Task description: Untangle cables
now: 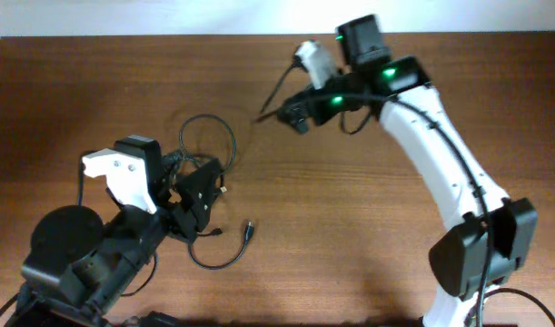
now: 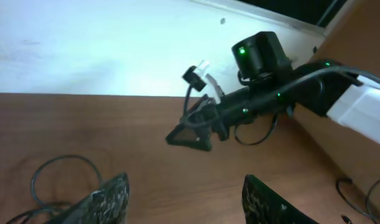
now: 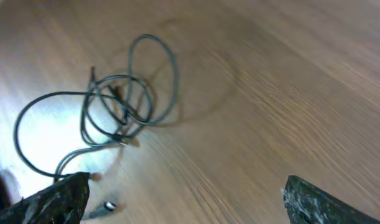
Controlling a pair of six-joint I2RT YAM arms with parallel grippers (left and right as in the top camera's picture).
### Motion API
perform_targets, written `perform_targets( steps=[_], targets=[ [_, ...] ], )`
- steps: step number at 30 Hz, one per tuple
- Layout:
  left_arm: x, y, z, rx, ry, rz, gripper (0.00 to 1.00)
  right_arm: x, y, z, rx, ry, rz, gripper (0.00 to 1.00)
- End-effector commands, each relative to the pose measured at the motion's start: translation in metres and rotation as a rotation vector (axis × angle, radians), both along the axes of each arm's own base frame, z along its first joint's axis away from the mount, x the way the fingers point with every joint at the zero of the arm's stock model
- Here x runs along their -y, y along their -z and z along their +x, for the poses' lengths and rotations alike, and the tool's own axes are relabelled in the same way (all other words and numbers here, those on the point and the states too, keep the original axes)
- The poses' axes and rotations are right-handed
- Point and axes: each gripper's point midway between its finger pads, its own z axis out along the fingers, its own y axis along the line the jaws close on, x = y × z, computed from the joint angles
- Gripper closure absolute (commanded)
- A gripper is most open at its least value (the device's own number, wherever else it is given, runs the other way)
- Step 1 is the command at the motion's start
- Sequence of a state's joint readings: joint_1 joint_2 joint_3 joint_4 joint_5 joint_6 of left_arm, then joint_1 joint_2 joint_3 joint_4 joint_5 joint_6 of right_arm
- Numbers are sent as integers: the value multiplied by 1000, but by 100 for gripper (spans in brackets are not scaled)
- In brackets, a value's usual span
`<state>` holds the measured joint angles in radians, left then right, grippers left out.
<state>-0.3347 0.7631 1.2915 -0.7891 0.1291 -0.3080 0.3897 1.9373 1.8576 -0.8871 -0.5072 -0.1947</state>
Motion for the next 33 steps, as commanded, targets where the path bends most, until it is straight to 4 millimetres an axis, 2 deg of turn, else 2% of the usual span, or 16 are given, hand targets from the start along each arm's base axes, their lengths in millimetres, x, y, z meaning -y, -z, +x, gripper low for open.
perform_targets(
  steps=[1,5,9,14,16,18,20,22,24,25,29,31,33],
  targets=[
    [-9,2,3,-22,-65,-18,41,-34,27,-9,-8,-69,-41,1],
    [-9,3,3,-24,-65,-19,41,-63,66,-20,-66,-131,-71,1],
    [-9,4,2,-30,-65,-17,41,-77,97,-17,-83,-152,-79,1],
    [-9,4,2,-53,-79,-66,41,-91,116,-17,-81,-173,-80,1],
    [-6,4,1,-64,-66,-88,41,-99,122,-8,-79,-140,-55,1],
    [-5,4,1,-86,-78,-137,40,-111,120,11,-75,-44,17,2],
    [-5,3,1,-84,-78,-138,41,-116,123,20,-69,-13,48,2],
    [-5,3,1,-84,-78,-139,41,-120,133,27,-70,10,61,4],
    [-5,3,1,-84,-79,-141,41,-126,146,31,-98,46,83,16],
    [-5,3,1,-84,-79,-141,41,-129,152,32,-112,59,91,18],
    [-5,2,1,-81,-79,-142,41,-162,178,16,-108,9,103,31],
    [-5,2,1,-81,-79,-142,41,-177,183,8,-92,-17,108,96],
    [-5,2,1,-82,-79,-142,41,-180,181,10,-67,-10,105,96]
  ],
)
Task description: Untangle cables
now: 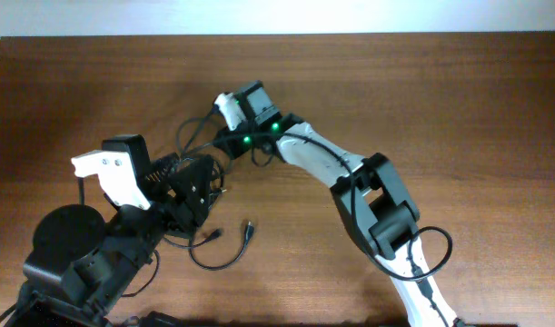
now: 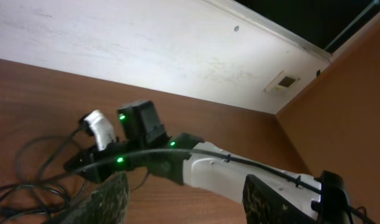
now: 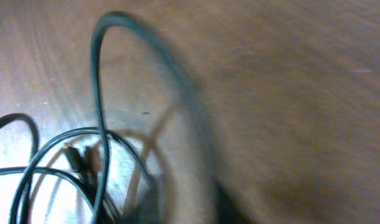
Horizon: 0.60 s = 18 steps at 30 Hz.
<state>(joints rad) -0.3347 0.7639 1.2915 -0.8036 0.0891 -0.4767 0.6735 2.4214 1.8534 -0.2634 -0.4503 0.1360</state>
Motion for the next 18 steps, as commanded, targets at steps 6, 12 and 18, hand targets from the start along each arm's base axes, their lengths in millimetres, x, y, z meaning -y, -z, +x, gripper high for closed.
perform_targets(
  steps=[6,12,18],
  targets=[
    [1,-1,-1,1,1,-9,40,9,-79,29,4,26,180,96],
    [0,3,-2,-19,1,-2,39,44,-258,26,222,44,330,96],
    [-3,27,-10,-117,0,33,39,103,-426,-18,534,167,451,96]
  ],
)
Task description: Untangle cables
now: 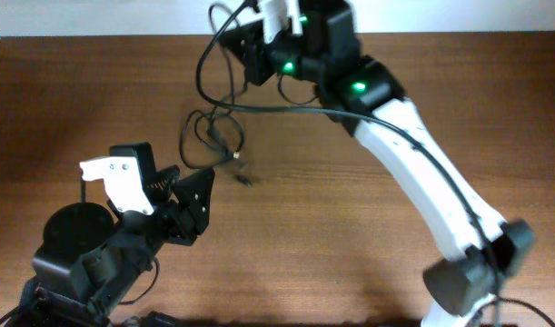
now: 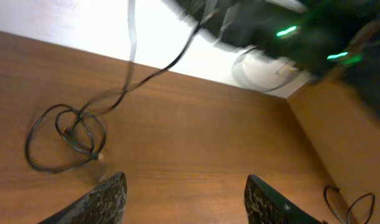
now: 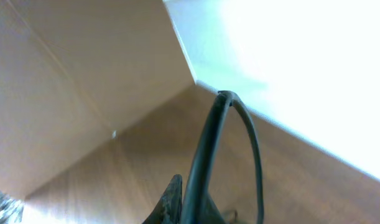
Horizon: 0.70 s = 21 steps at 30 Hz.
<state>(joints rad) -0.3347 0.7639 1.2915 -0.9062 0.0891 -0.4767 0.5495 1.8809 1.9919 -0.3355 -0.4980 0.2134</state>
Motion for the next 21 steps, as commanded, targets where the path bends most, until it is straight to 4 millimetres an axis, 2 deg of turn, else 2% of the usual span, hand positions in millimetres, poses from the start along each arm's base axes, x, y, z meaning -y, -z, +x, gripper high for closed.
perform_targets(
  steps=[1,4,7,10,13,15,18,19,20,21],
  targets=[
    [0,4,-2,-21,-1,0,39,33,-84,-30,144,74,83,96],
    [-2,6,-3,-30,-11,7,39,69,-147,-58,241,179,167,96],
    [-4,15,-6,-64,-11,19,39,109,-189,-77,320,326,222,96],
    [-4,17,-7,-75,-11,24,38,137,-218,-94,340,414,305,96],
    [-4,17,-7,-75,-12,23,38,145,-226,-101,313,427,359,96],
    [-4,18,-8,-79,-11,25,39,145,-223,-99,305,436,352,96],
    [-5,22,-10,-97,-10,32,38,157,-212,-89,276,518,318,96],
    [-5,23,-10,-97,-8,38,26,161,-205,-85,257,533,292,96],
    [-5,23,-10,-96,-8,38,9,164,-196,-81,241,546,258,96],
    [-6,23,-10,-95,-13,40,5,172,-181,-75,226,569,186,96]
  ],
)
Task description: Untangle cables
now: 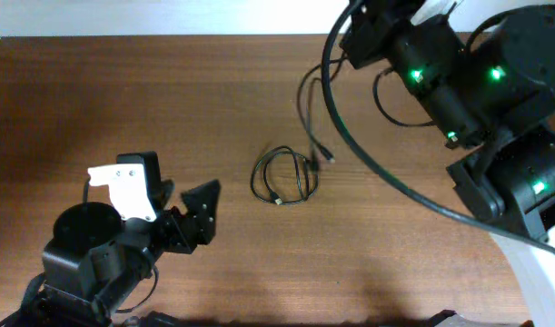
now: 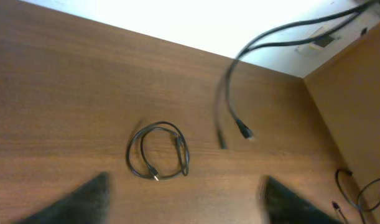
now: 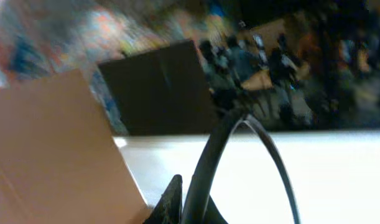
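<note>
My right gripper [image 1: 366, 33] is raised high over the table's back right, shut on a black cable [image 1: 306, 107]. In the right wrist view the cable [image 3: 209, 163] arches up from between the pinched fingers [image 3: 172, 198]. Its two plug ends [image 1: 326, 154] dangle just above the wood, and they show in the left wrist view as hanging cable ends [image 2: 242, 128]. A second black cable [image 1: 284, 177] lies apart as a small coil at the table's middle, seen too as a coil [image 2: 158, 151]. My left gripper [image 1: 188, 203] is open, left of the coil, holding nothing.
The brown wooden table [image 1: 95, 100] runs to a white wall at the back. More thin cables [image 2: 357, 193] lie on the floor past the table's right side. The right arm's white links [image 1: 531, 254] fill the right of the overhead view.
My right gripper has moved right and higher with its cable. That cable now hangs free, and the other cable lies by itself as a coil further right. My left gripper stays open.
The tangle lay by my open left gripper while the right gripper was open over the back. Then the right gripper was down at the tangle. Then it held one cable high, the tangle trailing below. Now the two cables are apart.
</note>
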Controlling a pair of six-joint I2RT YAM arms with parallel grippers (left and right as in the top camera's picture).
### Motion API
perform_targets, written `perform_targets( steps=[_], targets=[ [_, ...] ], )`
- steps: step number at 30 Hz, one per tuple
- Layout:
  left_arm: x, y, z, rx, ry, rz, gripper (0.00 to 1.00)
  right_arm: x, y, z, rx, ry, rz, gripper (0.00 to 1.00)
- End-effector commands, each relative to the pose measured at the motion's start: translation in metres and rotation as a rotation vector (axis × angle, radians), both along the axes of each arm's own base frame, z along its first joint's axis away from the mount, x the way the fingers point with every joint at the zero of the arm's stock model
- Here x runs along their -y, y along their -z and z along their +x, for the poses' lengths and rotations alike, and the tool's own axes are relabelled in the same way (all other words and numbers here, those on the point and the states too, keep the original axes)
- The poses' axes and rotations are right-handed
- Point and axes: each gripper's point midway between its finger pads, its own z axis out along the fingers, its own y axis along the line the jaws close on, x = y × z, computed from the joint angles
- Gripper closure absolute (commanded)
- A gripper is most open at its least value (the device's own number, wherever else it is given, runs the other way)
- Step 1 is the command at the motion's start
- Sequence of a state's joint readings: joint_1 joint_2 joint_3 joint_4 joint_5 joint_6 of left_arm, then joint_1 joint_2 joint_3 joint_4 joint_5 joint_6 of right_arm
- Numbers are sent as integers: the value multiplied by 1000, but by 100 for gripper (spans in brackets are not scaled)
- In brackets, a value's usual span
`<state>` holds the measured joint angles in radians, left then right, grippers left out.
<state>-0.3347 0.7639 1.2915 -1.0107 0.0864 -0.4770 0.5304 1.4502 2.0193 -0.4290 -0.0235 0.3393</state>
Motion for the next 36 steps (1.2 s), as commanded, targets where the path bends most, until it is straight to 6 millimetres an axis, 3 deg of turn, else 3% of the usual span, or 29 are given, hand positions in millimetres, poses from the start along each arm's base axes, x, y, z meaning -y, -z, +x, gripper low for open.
perform_targets(
  steps=[1,2,3,5,7,11,14,18,21,24,27,29,32,36],
  targets=[
    [-4,0,1,5,-22,12,5,29,27,15,-72,108,-120,96],
    [-4,0,1,5,-21,11,5,37,38,20,-104,133,-152,96],
    [-4,-1,1,6,-22,11,5,78,67,36,-199,258,-234,96],
    [-4,-1,1,6,-22,11,5,108,75,43,-239,334,-242,96],
    [-4,-1,1,6,-22,11,5,156,81,52,-277,451,-237,96],
    [-4,-1,1,5,-22,11,5,230,96,54,-351,627,-252,96],
    [-4,-1,2,7,-22,11,6,297,121,58,-430,757,-375,96],
    [-4,-2,2,12,-22,9,6,378,144,64,-506,921,-349,96],
    [-4,-2,2,12,-25,10,6,430,157,63,-534,997,-422,96],
    [-4,-2,2,13,-26,10,7,485,186,60,-612,1067,-459,96],
    [-5,-2,3,14,-30,12,7,544,214,43,-688,1167,-427,96],
    [-8,-2,4,18,-49,21,7,579,214,23,-688,1247,-406,96],
    [-8,-4,5,21,-52,12,8,618,202,-12,-645,1385,-277,96],
    [-8,-3,5,14,-60,0,8,648,203,-53,-655,1537,-135,96]
  ],
)
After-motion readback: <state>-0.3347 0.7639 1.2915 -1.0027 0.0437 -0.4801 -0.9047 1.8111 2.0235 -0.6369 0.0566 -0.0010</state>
